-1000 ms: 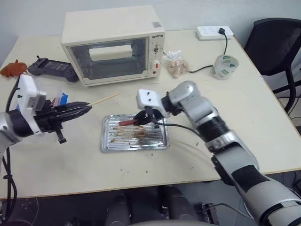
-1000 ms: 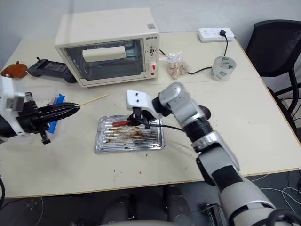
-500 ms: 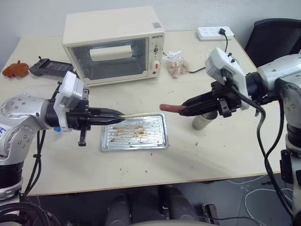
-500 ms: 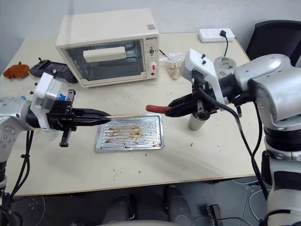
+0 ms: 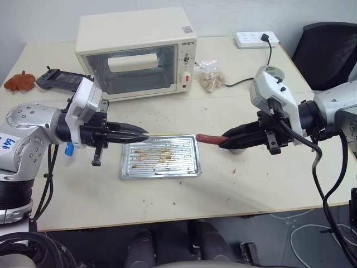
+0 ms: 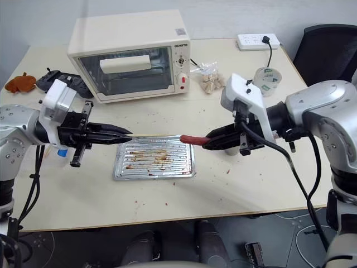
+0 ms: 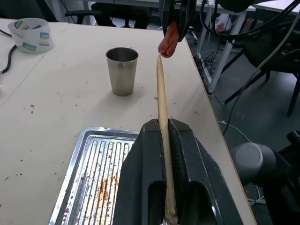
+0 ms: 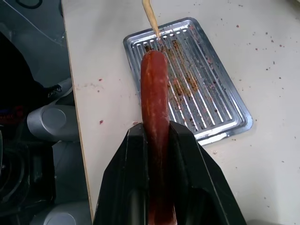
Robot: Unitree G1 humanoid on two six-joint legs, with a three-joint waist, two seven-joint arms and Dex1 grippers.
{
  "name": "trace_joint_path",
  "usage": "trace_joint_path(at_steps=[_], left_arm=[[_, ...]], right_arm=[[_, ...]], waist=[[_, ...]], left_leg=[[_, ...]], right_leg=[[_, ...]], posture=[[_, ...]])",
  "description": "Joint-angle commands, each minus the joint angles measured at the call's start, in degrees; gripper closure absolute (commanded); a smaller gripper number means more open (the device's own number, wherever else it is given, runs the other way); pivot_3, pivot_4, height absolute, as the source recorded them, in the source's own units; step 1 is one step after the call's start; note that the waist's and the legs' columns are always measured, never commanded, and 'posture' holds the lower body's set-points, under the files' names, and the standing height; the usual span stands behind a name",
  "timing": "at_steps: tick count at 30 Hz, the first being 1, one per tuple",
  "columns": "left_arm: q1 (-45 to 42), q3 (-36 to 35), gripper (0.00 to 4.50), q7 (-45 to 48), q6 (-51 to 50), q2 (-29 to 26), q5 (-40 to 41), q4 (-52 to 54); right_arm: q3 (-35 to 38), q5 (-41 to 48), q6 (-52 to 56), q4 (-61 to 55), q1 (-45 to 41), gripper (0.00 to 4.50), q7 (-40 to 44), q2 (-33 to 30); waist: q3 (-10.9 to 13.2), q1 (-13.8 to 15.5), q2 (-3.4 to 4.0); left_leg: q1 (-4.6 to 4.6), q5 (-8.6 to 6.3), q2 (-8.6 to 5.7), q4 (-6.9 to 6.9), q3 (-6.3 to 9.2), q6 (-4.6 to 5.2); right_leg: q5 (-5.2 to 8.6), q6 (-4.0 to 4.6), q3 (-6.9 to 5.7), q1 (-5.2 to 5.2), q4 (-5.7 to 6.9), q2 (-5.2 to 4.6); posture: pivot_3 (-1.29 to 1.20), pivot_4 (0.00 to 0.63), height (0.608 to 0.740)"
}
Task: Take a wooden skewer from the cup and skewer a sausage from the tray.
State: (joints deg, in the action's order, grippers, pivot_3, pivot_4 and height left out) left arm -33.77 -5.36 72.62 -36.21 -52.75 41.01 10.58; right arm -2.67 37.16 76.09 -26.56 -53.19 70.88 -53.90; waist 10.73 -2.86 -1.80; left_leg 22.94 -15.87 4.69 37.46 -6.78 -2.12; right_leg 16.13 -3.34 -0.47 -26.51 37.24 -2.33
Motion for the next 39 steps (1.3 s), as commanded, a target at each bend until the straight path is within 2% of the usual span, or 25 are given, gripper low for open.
trace_joint_path(at_steps=[1, 25, 39], left_arm=[[-0.3, -0.5, 4.50, 0.4, 0.5, -0.1, 0.1, 1.6], [-3.5, 1.5, 4.50, 0.9, 0.4, 2.2, -0.4, 1.6], [-4.9, 2.6, 4.50, 1.6, 0.2, 3.3, -0.9, 1.1]], right_arm=[[1.7, 2.0, -1.3, -0.6, -0.8, 4.16, -1.3, -1.7], [0.7, 10.8, -1.9, -2.5, -0.9, 4.16, -7.7, -1.2], [-0.3, 11.6, -3.5, -2.1, -0.4, 4.16, -8.8, -2.0]], waist=[[0.0, 0.1, 0.00], [0.0, 1.1, 0.00], [0.0, 1.2, 0.00]], left_leg=[[0.00, 0.00, 0.00, 0.00, 0.00, 0.00], [0.03, -0.02, 0.00, 0.20, -0.01, 0.03], [0.09, -0.05, 0.01, 0.34, 0.02, 0.08]], right_leg=[[0.00, 0.00, 0.00, 0.00, 0.00, 0.00], [0.00, -0.01, 0.04, 0.00, 0.12, 0.01], [-0.01, -0.02, 0.04, 0.00, 0.17, 0.02]], posture=[[0.00, 0.150, 0.740], [0.00, 0.150, 0.740], [0.00, 0.150, 0.740]])
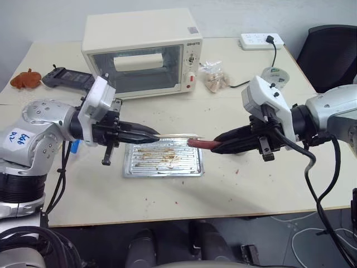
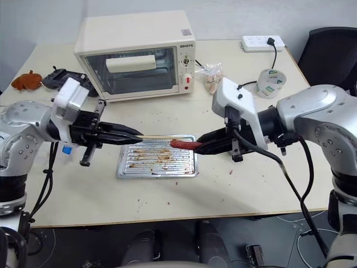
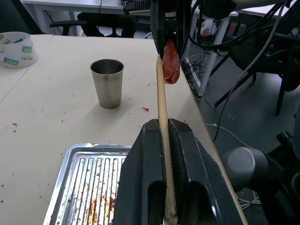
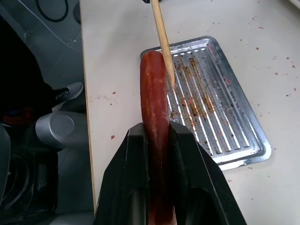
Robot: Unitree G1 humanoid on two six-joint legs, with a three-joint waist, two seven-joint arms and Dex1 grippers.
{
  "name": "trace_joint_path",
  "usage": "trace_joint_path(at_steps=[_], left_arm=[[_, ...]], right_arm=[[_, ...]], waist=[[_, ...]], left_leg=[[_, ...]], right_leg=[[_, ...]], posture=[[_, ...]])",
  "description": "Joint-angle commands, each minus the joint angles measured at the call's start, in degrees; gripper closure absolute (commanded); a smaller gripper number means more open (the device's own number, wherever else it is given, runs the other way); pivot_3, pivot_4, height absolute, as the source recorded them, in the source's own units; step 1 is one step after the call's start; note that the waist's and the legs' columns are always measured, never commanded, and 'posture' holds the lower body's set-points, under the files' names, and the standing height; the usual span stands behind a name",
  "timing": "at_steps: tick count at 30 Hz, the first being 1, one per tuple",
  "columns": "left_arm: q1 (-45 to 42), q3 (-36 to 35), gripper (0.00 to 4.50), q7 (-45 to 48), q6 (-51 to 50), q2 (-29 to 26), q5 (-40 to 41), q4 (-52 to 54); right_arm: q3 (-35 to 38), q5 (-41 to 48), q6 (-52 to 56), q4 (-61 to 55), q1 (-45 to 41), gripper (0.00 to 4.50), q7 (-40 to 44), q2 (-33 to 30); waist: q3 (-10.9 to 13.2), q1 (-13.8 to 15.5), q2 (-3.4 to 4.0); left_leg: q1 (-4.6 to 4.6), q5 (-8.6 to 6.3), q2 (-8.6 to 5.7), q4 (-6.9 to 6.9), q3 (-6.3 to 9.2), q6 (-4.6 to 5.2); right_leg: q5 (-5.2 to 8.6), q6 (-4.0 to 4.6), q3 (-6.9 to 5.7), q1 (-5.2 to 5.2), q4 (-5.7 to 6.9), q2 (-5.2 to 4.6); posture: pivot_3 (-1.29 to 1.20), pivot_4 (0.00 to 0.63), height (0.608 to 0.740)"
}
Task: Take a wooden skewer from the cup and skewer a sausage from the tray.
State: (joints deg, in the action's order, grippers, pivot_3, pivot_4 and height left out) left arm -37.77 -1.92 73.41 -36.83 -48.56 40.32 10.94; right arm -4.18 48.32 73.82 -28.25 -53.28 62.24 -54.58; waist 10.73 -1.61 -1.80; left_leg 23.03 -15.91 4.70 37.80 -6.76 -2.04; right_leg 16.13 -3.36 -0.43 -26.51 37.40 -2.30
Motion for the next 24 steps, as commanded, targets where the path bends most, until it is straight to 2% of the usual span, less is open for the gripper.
trace_joint_path(at_steps=[1, 10, 24], left_arm=[[-0.8, -0.9, 4.50, 1.0, 1.1, -1.1, -0.7, 0.2], [0.6, -2.6, 4.50, 2.5, 2.2, -3.9, -1.8, -1.7], [-0.4, -2.0, 4.50, 2.0, 1.5, -3.0, -0.8, -0.1]], right_arm=[[1.4, 0.4, -1.4, -0.4, -0.2, 4.16, 0.0, -1.6], [4.0, 1.9, -1.0, 0.2, 0.9, 4.16, 0.2, -5.2], [2.9, 2.0, -2.0, 0.4, 1.8, 4.16, -1.1, -4.1]], waist=[[0.0, 0.0, 0.00], [0.0, 0.0, 0.00], [0.0, 0.0, 0.00]], left_leg=[[0.00, 0.00, 0.00, 0.00, 0.00, 0.00], [0.01, -0.02, 0.00, 0.03, 0.00, 0.03], [0.01, -0.03, 0.00, 0.04, 0.00, 0.05]], right_leg=[[0.00, 0.00, 0.00, 0.00, 0.00, 0.00], [0.00, 0.00, -0.01, 0.00, 0.00, 0.00], [0.00, 0.00, 0.00, 0.00, 0.00, 0.00]], posture=[[0.00, 0.150, 0.740], [0.00, 0.150, 0.740], [0.00, 0.150, 0.740]])
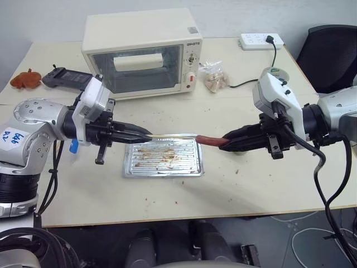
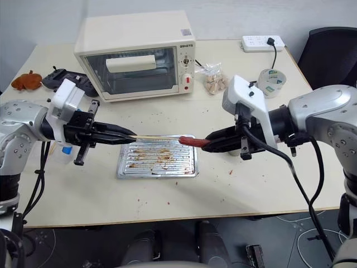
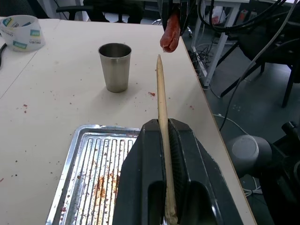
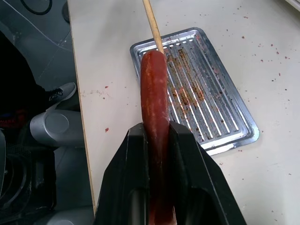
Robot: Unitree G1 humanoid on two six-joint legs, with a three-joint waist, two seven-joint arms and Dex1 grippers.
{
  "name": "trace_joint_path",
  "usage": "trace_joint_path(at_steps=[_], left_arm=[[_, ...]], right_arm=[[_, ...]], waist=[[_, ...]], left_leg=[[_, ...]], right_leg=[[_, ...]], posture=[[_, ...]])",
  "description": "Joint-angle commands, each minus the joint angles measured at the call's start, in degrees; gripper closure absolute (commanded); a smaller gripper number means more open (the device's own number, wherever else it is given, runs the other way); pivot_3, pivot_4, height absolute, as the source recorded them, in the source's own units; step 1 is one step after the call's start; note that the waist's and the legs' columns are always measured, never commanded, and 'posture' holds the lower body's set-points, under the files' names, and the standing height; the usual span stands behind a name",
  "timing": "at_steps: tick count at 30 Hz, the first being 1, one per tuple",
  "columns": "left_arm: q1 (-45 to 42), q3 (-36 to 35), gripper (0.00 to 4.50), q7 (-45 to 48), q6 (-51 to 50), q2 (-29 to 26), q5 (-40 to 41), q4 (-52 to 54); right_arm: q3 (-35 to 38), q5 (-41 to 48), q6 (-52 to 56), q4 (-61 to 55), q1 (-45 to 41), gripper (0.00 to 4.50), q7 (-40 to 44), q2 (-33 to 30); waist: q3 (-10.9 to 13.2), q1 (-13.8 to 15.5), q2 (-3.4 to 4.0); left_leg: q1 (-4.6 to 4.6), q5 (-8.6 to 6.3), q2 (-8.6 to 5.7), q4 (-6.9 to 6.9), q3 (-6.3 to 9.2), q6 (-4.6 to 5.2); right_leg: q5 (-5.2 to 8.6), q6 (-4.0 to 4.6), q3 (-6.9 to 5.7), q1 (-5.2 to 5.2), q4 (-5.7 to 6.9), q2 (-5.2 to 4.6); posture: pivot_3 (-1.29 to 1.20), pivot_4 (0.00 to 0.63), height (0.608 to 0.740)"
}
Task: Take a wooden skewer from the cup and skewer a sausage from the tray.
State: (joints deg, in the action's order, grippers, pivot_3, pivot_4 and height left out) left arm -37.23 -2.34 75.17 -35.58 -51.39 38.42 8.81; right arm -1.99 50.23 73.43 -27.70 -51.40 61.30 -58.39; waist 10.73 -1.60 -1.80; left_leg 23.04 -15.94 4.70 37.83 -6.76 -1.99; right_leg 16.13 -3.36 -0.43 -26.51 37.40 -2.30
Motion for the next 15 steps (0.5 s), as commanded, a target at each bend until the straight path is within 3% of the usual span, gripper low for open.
trace_joint_path(at_steps=[1, 15], left_arm=[[-0.9, -1.7, 4.50, 0.3, 0.2, -0.2, 1.2, 2.1], [-1.9, -1.6, 4.50, 0.5, 0.2, 0.3, 1.8, 2.0]], right_arm=[[0.7, -0.1, -1.9, 0.1, 0.1, 4.16, -0.1, -0.4], [-0.4, 0.0, -3.4, -0.2, 1.3, 4.16, -0.3, -0.3]], waist=[[0.0, 0.0, 0.00], [0.0, 0.0, 0.00]], left_leg=[[0.00, 0.00, 0.00, 0.00, 0.00, 0.00], [0.00, 0.00, 0.00, 0.02, 0.00, 0.00]], right_leg=[[0.00, 0.00, 0.00, 0.00, 0.00, 0.00], [0.00, 0.00, 0.00, 0.00, 0.01, 0.00]], posture=[[0.00, 0.150, 0.740], [0.00, 0.150, 0.740]])
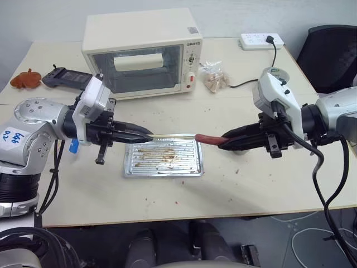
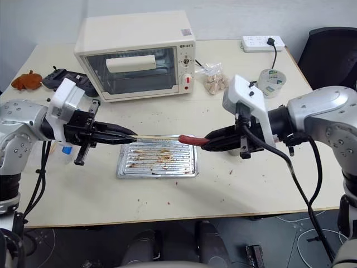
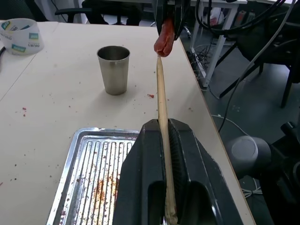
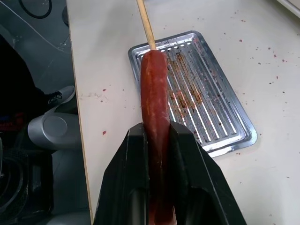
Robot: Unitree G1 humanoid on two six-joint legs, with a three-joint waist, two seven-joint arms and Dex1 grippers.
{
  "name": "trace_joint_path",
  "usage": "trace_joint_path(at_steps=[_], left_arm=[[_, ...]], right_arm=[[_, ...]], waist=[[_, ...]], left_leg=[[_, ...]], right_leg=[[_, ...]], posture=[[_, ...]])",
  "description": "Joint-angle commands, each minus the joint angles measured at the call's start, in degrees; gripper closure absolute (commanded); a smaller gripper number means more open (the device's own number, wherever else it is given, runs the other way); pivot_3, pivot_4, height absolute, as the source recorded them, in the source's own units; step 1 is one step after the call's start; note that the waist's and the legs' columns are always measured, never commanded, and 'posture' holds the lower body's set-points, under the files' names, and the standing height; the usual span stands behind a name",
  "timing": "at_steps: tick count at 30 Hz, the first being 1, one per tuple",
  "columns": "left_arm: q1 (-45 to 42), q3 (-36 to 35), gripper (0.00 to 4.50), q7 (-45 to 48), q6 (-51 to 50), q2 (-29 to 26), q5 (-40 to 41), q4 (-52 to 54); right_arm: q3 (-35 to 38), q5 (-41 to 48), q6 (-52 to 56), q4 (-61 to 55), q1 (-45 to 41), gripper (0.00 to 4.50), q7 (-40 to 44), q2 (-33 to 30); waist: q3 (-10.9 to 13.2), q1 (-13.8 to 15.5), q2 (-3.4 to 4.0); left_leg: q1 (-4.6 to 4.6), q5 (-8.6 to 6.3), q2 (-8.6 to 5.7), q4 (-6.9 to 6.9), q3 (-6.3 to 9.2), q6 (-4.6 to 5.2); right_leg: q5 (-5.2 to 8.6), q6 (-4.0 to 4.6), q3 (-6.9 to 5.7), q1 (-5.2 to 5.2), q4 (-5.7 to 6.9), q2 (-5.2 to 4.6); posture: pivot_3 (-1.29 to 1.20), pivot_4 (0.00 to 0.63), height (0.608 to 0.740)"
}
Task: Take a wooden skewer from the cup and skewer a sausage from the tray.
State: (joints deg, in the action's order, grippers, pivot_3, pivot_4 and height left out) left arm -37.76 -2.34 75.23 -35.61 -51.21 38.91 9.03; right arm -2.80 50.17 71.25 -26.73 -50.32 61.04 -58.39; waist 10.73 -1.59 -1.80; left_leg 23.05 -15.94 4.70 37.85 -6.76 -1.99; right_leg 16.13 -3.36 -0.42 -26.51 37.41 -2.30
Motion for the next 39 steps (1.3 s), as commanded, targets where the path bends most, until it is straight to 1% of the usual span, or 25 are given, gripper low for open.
trace_joint_path(at_steps=[1, 11, 29, 35, 39], left_arm=[[-1.5, -1.6, 4.50, 0.5, 0.3, 0.1, 1.4, 1.8], [-1.3, -1.8, 4.50, 0.9, -0.3, 0.8, 2.2, 2.5], [-4.1, 1.2, 4.50, 2.3, -0.3, 5.5, 1.2, 2.7], [-4.7, 1.5, 4.50, 3.1, 0.1, 5.3, 0.3, 1.0], [-5.0, 0.4, 4.50, 3.5, 0.0, 3.5, -0.3, 0.1]], right_arm=[[0.3, 0.0, -1.4, -1.1, 0.3, 4.16, 0.0, -0.3], [-0.3, 0.2, -2.4, -0.8, 0.5, 4.16, -0.4, 0.5], [0.3, 5.3, -0.1, -2.1, -4.4, 4.16, 0.3, 2.9], [1.1, 6.4, -0.4, -1.7, -4.7, 4.16, 2.1, 1.6], [1.2, 5.7, -1.2, -1.4, -4.2, 4.16, 3.4, -0.1]], waist=[[0.0, 0.0, 0.00], [0.0, 0.0, 0.00], [0.0, 0.0, 0.00], [0.0, 0.0, 0.00], [0.0, 0.0, 0.00]], left_leg=[[0.00, 0.00, 0.00, 0.00, 0.00, 0.00], [0.00, -0.01, 0.00, 0.03, 0.00, 0.01], [0.02, -0.02, 0.00, 0.09, 0.00, 0.04], [0.02, -0.02, 0.00, 0.10, 0.02, 0.05], [0.02, -0.03, 0.00, 0.11, 0.02, 0.06]], right_leg=[[0.00, 0.00, 0.00, 0.00, 0.00, 0.00], [0.00, 0.00, 0.00, 0.00, 0.01, 0.01], [0.00, -0.01, 0.01, 0.00, 0.04, 0.01], [-0.01, -0.02, 0.02, 0.00, 0.05, 0.01], [-0.01, -0.02, 0.01, 0.00, 0.04, 0.01]], posture=[[0.00, 0.150, 0.740], [0.00, 0.150, 0.740], [0.00, 0.150, 0.740], [0.00, 0.150, 0.740], [0.00, 0.150, 0.740]])
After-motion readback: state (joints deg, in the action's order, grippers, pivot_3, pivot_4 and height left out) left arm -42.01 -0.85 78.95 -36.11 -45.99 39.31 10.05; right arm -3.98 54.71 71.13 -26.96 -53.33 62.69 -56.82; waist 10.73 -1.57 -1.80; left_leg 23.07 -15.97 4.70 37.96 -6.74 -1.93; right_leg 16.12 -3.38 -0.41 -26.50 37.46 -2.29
